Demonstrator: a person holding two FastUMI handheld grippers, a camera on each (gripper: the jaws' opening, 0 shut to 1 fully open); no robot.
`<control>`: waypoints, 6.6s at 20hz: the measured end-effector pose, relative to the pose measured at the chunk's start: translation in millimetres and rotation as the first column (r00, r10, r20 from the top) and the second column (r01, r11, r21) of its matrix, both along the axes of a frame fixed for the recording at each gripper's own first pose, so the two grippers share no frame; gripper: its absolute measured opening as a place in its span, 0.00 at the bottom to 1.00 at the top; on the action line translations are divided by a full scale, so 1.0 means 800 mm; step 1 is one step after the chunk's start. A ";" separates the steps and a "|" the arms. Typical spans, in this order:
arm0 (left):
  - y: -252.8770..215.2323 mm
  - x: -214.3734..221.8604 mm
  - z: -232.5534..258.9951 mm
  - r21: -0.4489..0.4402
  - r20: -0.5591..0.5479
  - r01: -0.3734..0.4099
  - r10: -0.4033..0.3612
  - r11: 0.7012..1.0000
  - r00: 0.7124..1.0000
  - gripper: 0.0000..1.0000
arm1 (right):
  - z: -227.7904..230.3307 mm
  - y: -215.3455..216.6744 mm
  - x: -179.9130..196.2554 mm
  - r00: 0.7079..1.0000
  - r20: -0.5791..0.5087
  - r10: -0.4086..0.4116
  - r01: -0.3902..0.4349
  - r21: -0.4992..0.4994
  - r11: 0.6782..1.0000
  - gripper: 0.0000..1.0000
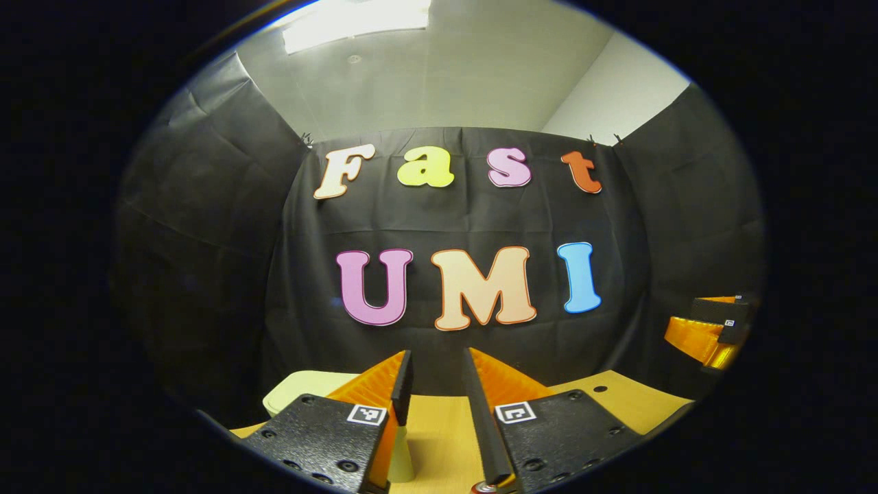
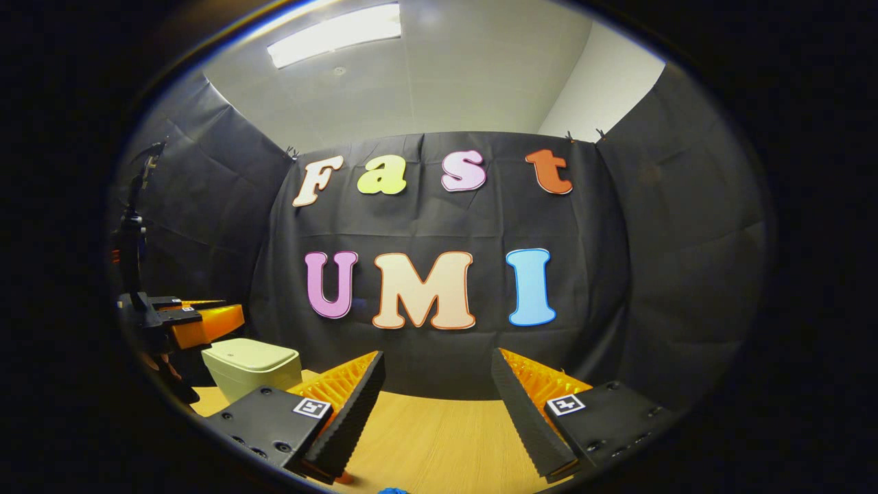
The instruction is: Press the lid of the desktop garbage bin to open it, pick up the crumpled paper on the desktop and throw it into the bin, then pick up the pop can on the desktop and drop it into the bin, and finally close the garbage bin lid.
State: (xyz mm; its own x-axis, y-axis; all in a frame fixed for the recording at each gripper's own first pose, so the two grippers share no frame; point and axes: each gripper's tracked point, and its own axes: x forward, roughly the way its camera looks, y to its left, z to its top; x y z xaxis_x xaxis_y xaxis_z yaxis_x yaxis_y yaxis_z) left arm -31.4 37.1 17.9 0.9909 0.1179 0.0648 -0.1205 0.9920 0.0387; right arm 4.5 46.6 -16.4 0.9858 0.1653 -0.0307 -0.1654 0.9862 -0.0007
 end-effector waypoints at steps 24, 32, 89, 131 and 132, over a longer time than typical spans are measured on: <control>0.160 0.013 -0.119 -0.017 -0.208 -0.152 0.145 0.988 0.967 0.00 | -0.034 0.077 0.002 0.998 -0.057 -0.003 0.002 -0.004 1.000 0.98; 0.179 0.024 -0.168 -0.045 -0.290 -0.155 0.135 0.987 0.947 0.00 | -0.047 0.087 -0.003 0.996 -0.083 -0.033 0.031 -0.027 0.999 0.98; 0.041 -0.066 -0.030 0.110 -0.104 -0.168 0.179 0.980 0.978 0.94 | -0.521 0.063 -0.127 0.557 -0.793 0.246 -0.405 -0.001 0.914 0.45; 0.241 -0.082 -0.113 0.014 -0.208 -0.150 0.150 0.989 0.967 0.95 | -0.159 0.472 0.056 0.782 -0.228 0.581 -0.563 0.142 0.814 0.04; 0.241 -0.081 -0.115 0.010 -0.211 -0.143 0.142 0.990 0.967 0.95 | -0.162 0.474 0.049 0.777 -0.237 0.583 -0.567 0.142 0.812 0.35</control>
